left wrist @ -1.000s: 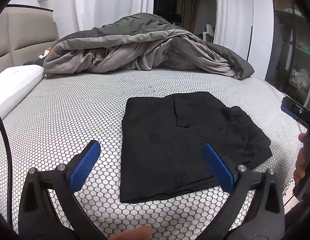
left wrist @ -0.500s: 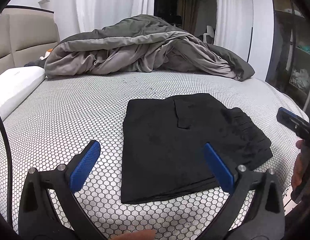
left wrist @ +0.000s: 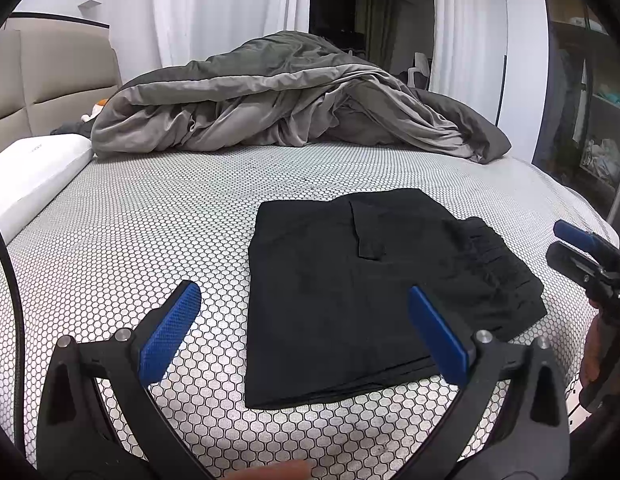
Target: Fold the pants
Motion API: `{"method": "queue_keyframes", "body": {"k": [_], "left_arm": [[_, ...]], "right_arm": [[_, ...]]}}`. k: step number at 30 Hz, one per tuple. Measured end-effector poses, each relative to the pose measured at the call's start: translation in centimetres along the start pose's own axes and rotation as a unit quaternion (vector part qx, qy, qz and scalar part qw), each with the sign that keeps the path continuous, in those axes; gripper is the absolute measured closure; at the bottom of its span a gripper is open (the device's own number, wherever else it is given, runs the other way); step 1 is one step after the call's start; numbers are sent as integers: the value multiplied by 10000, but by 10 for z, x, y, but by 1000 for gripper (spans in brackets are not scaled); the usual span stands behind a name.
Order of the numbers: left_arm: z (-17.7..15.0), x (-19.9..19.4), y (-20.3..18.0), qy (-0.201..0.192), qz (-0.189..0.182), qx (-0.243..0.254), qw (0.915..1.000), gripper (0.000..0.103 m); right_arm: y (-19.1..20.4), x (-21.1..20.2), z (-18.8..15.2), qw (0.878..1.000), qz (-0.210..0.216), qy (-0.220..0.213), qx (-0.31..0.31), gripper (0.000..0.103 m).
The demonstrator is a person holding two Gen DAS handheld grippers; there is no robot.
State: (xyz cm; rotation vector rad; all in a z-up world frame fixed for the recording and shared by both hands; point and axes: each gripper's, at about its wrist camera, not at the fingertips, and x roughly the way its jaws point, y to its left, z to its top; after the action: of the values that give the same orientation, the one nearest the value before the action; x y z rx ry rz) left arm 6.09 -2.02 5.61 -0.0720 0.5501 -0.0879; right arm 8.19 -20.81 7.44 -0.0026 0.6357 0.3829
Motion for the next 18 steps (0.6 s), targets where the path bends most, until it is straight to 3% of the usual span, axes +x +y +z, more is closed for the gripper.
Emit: {"method": "queue_keyframes", "body": {"k": [18], "left_arm": [[1,2,9,22,-48,79,10000,1]], "right_arm": [[2,3,-2,9999,8,64,-118,0]]}}
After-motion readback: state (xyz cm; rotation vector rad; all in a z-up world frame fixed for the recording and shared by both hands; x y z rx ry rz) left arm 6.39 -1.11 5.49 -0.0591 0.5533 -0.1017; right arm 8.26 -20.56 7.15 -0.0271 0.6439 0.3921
